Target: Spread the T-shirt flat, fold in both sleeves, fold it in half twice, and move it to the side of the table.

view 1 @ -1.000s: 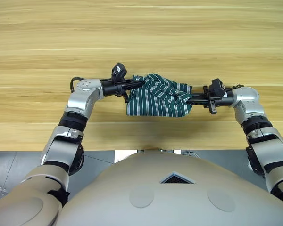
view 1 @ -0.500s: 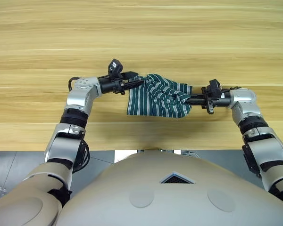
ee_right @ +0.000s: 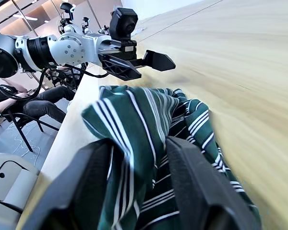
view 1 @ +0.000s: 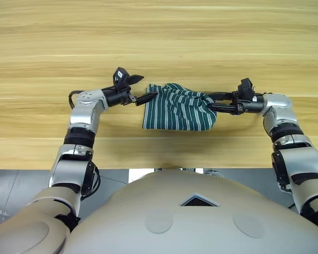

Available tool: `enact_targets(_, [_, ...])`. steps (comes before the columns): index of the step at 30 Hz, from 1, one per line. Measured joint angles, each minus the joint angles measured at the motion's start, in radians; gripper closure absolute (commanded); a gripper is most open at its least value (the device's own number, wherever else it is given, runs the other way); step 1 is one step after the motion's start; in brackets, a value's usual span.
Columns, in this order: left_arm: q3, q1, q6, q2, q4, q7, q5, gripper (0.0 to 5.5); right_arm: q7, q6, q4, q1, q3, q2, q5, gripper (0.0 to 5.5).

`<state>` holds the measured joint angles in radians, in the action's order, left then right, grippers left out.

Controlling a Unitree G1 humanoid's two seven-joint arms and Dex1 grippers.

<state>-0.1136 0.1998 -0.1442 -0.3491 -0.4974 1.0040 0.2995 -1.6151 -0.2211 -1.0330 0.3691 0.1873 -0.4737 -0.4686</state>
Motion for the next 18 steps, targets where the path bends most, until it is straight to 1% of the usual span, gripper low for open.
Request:
enact_targets(5, [-0.003, -0.042, 0.006, 0.017, 0.053, -0.016, -0.001, 0.1, 0.001, -0.022, -0.043, 0.015, -0.049, -0.008, 0.043, 1.84])
enact_targets(7, [-0.002, -0.058, 0.029, 0.03, 0.079, -0.041, -0.004, 0.1, 0.002, -0.052, -0.051, 0.017, -0.096, -0.016, 0.044, 1.47])
enact_targets(11, [0.002, -0.094, 0.142, 0.05, 0.154, -0.158, -0.075, 0.1, 0.007, -0.113, 0.013, 0.019, -0.21, -0.028, 0.014, 1.45])
enact_targets(14, [0.0, -0.149, 0.29, 0.071, 0.212, -0.305, -0.182, 0.1, 0.015, -0.143, 0.165, -0.011, -0.318, -0.032, -0.057, 1.45])
enact_targets(16, [0.015, -0.186, 0.367, 0.078, 0.254, -0.386, -0.219, 0.1, 0.037, -0.145, 0.283, -0.065, -0.332, -0.025, -0.071, 1.75])
enact_targets(17, [0.042, -0.206, 0.396, 0.092, 0.294, -0.423, -0.215, 0.1, 0.058, -0.147, 0.355, -0.095, -0.325, -0.016, -0.065, 2.07])
enact_targets(18, [0.083, -0.226, 0.432, 0.111, 0.349, -0.471, -0.191, 0.1, 0.087, -0.146, 0.444, -0.127, -0.301, 0.007, -0.044, 2.27])
